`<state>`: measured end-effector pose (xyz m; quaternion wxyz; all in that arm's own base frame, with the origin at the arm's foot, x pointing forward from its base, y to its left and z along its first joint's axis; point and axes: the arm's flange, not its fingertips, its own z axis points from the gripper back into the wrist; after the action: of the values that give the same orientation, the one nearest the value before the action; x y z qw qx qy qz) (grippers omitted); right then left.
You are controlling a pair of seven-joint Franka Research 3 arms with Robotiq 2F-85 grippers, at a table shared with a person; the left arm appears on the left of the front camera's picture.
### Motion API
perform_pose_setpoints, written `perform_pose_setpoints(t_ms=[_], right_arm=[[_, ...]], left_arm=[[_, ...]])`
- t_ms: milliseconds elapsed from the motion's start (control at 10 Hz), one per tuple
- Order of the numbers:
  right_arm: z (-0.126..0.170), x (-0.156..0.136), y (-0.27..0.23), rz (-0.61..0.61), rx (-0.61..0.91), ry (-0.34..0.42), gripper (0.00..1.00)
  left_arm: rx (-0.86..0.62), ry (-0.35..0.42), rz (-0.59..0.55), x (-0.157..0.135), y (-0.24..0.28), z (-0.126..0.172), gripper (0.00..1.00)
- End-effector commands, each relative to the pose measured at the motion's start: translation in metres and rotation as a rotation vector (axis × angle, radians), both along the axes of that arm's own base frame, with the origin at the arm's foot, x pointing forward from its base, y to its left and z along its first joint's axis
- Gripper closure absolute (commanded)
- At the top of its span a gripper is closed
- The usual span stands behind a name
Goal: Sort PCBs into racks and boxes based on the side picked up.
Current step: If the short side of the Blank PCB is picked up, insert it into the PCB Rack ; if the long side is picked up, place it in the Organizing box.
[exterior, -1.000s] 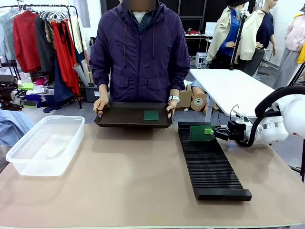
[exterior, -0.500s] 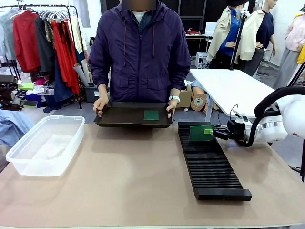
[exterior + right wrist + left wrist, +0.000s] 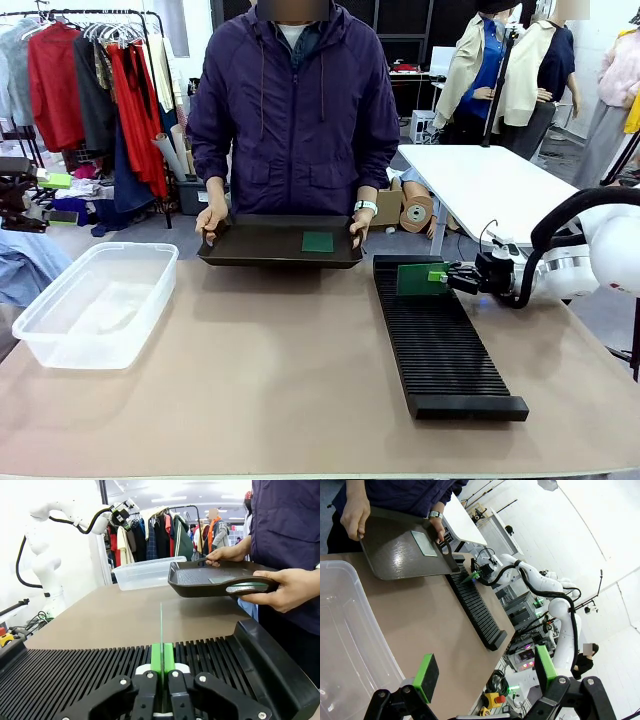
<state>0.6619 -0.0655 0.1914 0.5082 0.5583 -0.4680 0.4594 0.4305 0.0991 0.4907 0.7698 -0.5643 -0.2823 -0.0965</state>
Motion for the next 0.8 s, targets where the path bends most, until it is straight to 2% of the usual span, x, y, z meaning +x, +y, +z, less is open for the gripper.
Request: perform_pose_setpoints(t_ms=[0, 700], right_arm=[[-0.005, 0.004, -0.001, 0.032, -0.033, -0.003, 1.00], [-0.007, -0.009, -0.005, 0.041, -0.029, 0.000, 1.00]], left_arm=[[-0.006, 0.002, -0.005, -0.002, 0.000, 0.002, 0.00], [-0.006, 0.002, -0.005, -0.002, 0.000, 0.002, 0.00]])
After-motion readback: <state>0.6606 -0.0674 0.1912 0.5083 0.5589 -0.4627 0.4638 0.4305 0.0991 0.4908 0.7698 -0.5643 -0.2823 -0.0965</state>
